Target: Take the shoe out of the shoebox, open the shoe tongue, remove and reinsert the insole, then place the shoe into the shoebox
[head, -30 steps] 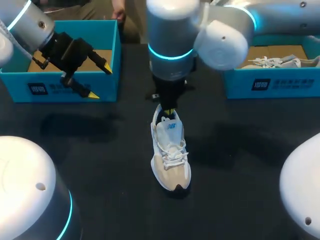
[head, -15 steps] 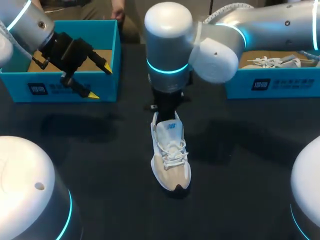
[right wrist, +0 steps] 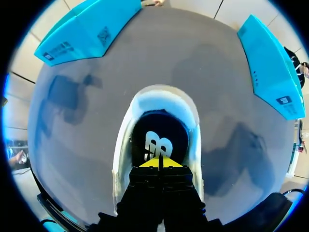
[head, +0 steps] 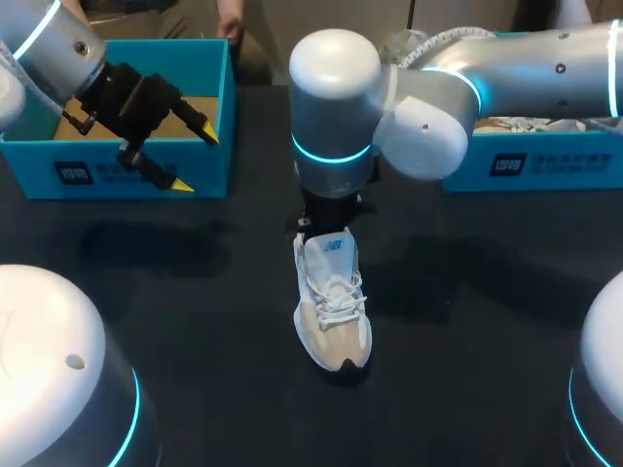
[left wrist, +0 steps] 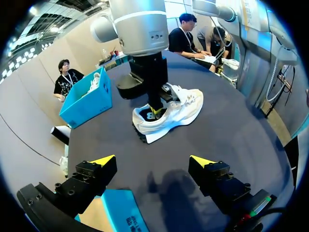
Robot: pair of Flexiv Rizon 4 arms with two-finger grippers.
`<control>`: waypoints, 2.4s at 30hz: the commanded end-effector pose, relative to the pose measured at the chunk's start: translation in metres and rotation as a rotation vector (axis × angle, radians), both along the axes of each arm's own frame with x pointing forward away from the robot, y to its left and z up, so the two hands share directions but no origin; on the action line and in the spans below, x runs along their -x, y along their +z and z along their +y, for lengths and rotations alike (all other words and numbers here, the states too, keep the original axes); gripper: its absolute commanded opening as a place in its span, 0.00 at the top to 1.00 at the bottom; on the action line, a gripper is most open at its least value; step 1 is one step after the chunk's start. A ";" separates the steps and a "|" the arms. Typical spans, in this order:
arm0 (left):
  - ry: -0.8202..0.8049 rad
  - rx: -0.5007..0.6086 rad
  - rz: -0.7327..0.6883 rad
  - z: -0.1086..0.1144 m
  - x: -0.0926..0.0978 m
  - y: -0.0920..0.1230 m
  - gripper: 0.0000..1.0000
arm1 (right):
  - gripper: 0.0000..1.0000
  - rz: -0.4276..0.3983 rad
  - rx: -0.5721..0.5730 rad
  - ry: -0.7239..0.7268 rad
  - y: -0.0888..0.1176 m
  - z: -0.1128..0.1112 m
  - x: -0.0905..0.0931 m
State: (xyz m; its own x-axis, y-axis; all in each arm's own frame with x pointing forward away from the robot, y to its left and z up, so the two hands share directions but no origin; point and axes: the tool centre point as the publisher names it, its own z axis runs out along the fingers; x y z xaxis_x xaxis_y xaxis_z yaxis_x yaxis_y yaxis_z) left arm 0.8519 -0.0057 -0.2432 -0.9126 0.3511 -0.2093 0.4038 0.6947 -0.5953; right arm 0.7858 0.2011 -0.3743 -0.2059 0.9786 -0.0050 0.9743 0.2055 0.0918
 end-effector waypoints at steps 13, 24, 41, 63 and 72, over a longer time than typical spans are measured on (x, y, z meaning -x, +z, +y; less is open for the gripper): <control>0.000 -0.003 -0.001 0.001 0.001 0.001 0.00 | 1.00 -0.055 0.021 0.001 0.007 0.000 -0.013; 0.000 -0.003 -0.001 0.001 0.001 0.001 0.00 | 1.00 -0.153 0.004 0.021 -0.015 0.009 -0.032; 0.000 -0.003 -0.001 0.001 0.001 0.001 0.00 | 1.00 -0.232 0.027 0.021 -0.010 0.008 -0.043; 0.000 -0.003 -0.001 0.001 0.001 0.001 0.00 | 1.00 -0.153 0.088 0.023 -0.026 0.009 -0.041; 0.000 -0.003 -0.001 0.001 0.001 0.001 0.00 | 1.00 -0.053 0.113 0.031 0.006 0.003 -0.023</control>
State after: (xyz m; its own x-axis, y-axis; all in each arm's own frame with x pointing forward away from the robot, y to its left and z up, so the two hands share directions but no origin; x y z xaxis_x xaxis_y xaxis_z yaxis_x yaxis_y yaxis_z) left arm 0.8518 -0.0056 -0.2432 -0.9126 0.3510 -0.2096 0.4039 0.6947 -0.5952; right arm 0.8111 0.2078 -0.3817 -0.2290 0.9652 -0.1264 0.9594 0.2457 0.1382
